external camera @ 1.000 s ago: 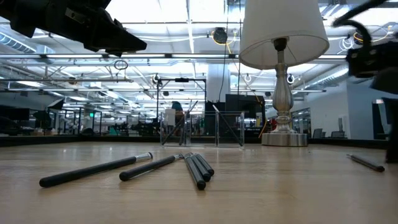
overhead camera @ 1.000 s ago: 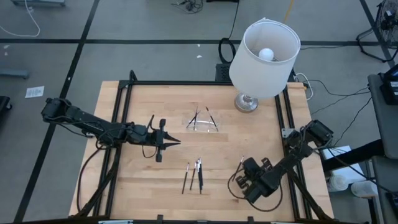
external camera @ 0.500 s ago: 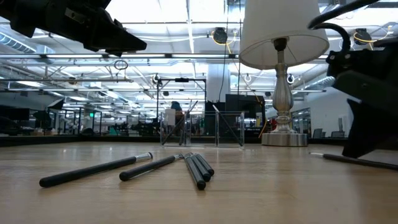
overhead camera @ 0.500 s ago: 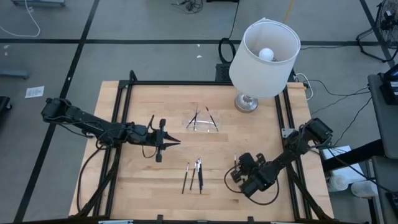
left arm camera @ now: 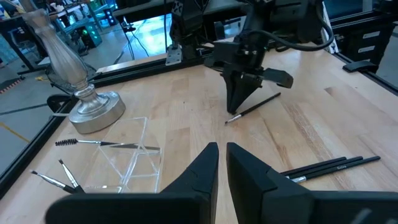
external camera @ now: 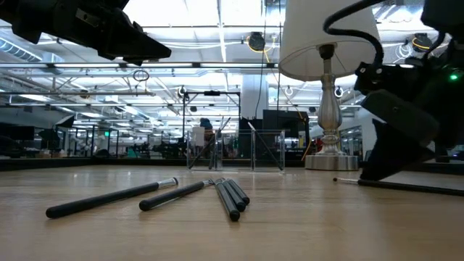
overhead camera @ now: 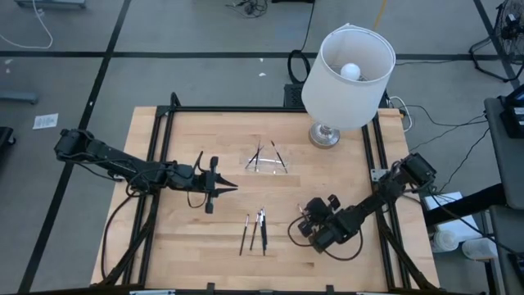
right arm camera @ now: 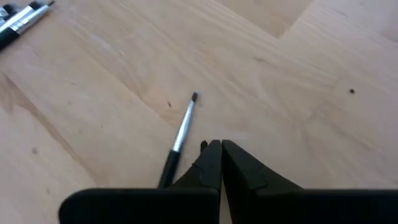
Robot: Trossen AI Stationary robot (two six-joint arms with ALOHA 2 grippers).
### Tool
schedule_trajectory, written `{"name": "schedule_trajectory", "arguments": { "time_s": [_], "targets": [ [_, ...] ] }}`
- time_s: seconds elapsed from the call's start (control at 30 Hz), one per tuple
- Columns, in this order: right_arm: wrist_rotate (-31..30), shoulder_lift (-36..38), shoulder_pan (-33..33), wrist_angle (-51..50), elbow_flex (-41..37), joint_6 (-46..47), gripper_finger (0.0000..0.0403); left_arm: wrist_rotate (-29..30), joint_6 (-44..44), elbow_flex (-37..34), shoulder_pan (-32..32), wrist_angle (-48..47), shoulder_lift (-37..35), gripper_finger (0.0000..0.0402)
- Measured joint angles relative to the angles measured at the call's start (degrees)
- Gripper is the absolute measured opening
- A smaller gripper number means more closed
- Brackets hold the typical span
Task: Put items in baskets/containers
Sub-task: Put the black liner brush transparent organizer
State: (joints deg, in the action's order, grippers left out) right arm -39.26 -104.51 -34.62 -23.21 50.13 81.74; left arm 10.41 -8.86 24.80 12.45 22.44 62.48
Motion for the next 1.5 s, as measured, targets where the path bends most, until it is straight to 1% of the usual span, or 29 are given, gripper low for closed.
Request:
{"name": "schedule_trajectory", "arguments": {
  "time_s": [0.13, 0.37, 0.53, 0.63, 0.73, 0.8, 0.9, 0.93, 1.0, 1.07, 1.1, 1.2, 1.23, 1.3, 1.4, 1.5],
  "targets": [
    [0.0, -0.1, 0.3, 2.6, 0.0, -2.8, 0.0000, 0.0, 0.0, 0.0, 0.0, 0.0, 0.0, 0.0042],
    [0.2, -0.1, 0.3, 3.4, 0.0, -3.1, 0.0000, 0.0, 0.0, 0.0, 0.0, 0.0, 0.0, 0.0042],
    [-1.3, -0.1, 0.2, 3.5, 0.0, -3.6, 0.0000, 0.0, 0.0, 0.0, 0.0, 0.0, 0.0, 0.0042],
    [-2.2, -0.2, 0.1, 3.3, 0.3, -6.1, 0.0000, 0.0, 0.0, 0.0, 0.0, -0.1, 0.0, 0.0042],
    [-1.9, 0.8, 0.3, -0.5, 2.0, -9.5, 0.0000, 0.0, 0.0, 0.0, 0.0, 0.0, 0.0, 0.0042],
    [-1.3, 2.2, 1.2, -5.9, 4.3, -10.2, 0.0000, 0.0, 0.0, 0.0, 0.0, 0.0, 0.0, 0.0042],
    [-1.6, 5.7, 2.3, -17.1, 9.9, -10.8, 0.0000, 0.0, 0.0, 0.0, 0.0, 0.0, 0.0, 0.0042],
    [-0.8, 6.4, 2.8, -20.4, 12.2, -11.8, 0.0000, 0.0, 0.0, 0.0, 0.0, 0.0, 0.0, 0.0042],
    [3.2, 7.2, 3.8, -24.8, 17.2, -14.8, 0.0000, 0.0, 0.1, 0.0, 0.0, -0.1, 0.0, 0.0042],
    [9.3, 7.0, 4.5, -25.9, 22.5, -18.9, 0.0000, 0.0, 0.1, 0.0, 0.0, -0.4, 0.0, 0.0042],
    [13.3, 6.2, 4.8, -25.7, 25.0, -21.5, 0.0000, 0.0, 0.1, 0.0, 0.0, -0.6, 0.0, 0.0042],
    [23.5, 0.6, 5.4, -28.3, 32.0, -26.2, 0.0000, 0.0, 0.2, 0.0, 0.0, -0.9, 0.0, 0.0042],
    [25.1, -1.5, 5.5, -30.6, 34.0, -26.3, 0.0000, 0.0, 0.5, 0.0, 0.0, -0.9, 0.0, 0.0042],
    [26.3, -4.2, 5.8, -35.3, 36.6, -25.4, 0.0000, 0.0, 1.2, 0.0, 0.0, -0.9, 0.0, 0.0042],
    [26.1, -4.8, 6.2, -37.5, 37.8, -21.1, 0.0000, 0.0, 2.1, 0.0, 0.0, -0.9, 0.0, 0.0042],
    [27.6, -5.0, 6.7, -38.0, 37.7, -18.3, 0.0001, 0.0, 2.5, 0.0, 0.0, -0.9, 0.0, 0.0042]
  ]
}}
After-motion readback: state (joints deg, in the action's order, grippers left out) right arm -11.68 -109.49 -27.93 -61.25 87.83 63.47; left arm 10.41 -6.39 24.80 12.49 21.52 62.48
